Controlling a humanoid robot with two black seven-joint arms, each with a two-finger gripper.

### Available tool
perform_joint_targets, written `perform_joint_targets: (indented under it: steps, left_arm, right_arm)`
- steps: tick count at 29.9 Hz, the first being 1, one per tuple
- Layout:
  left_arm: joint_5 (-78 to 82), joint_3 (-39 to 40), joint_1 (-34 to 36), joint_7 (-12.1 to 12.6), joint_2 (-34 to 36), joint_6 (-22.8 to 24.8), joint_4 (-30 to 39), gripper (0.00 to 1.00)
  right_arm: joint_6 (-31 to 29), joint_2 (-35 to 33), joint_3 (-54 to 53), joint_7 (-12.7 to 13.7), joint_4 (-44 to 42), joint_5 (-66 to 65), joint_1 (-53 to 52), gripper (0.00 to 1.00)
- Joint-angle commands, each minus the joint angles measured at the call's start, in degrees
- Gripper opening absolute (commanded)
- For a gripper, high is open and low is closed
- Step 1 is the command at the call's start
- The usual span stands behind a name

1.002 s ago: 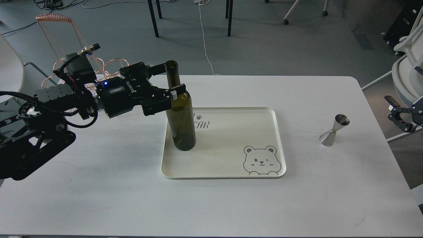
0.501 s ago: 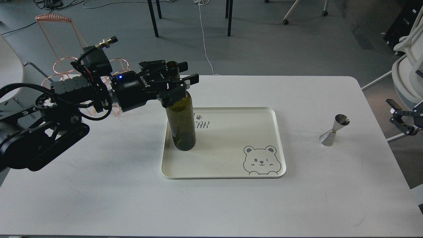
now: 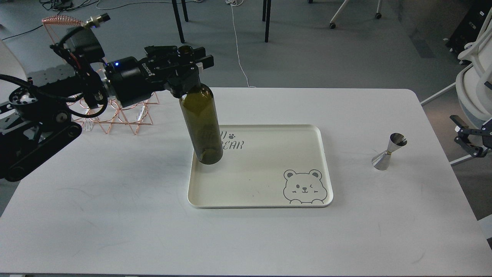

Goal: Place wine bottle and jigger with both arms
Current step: 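Lift the bottle and carry it over the copper wine rack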

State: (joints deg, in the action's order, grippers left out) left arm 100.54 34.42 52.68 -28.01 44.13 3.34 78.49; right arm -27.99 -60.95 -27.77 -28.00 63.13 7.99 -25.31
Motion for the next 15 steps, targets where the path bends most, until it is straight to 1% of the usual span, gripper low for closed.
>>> perform_joint_targets:
  steps: [1,4,7,11,15]
  left_arm:
    - [-2.8,-0.1,5.5,0.0,3.2,5.2,-3.4,0.08]
    - [-5.7,-0.1,9.3,0.0,3.7,8.1,-8.2,0.08]
    - [-6.5,-0.2,12.2,0.0,3.7,8.3,-15.1,0.08]
    - [-6.4,-0.2,13.2,0.0,3.7,8.1,-24.3,0.08]
    - [-6.1,-0.2,14.0,0.0,3.6,7.8,-29.4,0.08]
  right_arm:
    - [0.0,0.0,0.1,0.0,-0.2,0.0,0.0,0.98]
    - [0.0,0.0,0.1,0.0,-0.2,0.0,0.0,0.98]
    - [0.0,0.1,0.2,0.0,-0.2,-0.1,0.1,0.98]
    - [0.0,0.2,0.2,0.0,-0.2,-0.1,0.1,0.98]
    - [0.0,0.2,0.3,0.0,-0.2,-0.1,0.1,0.98]
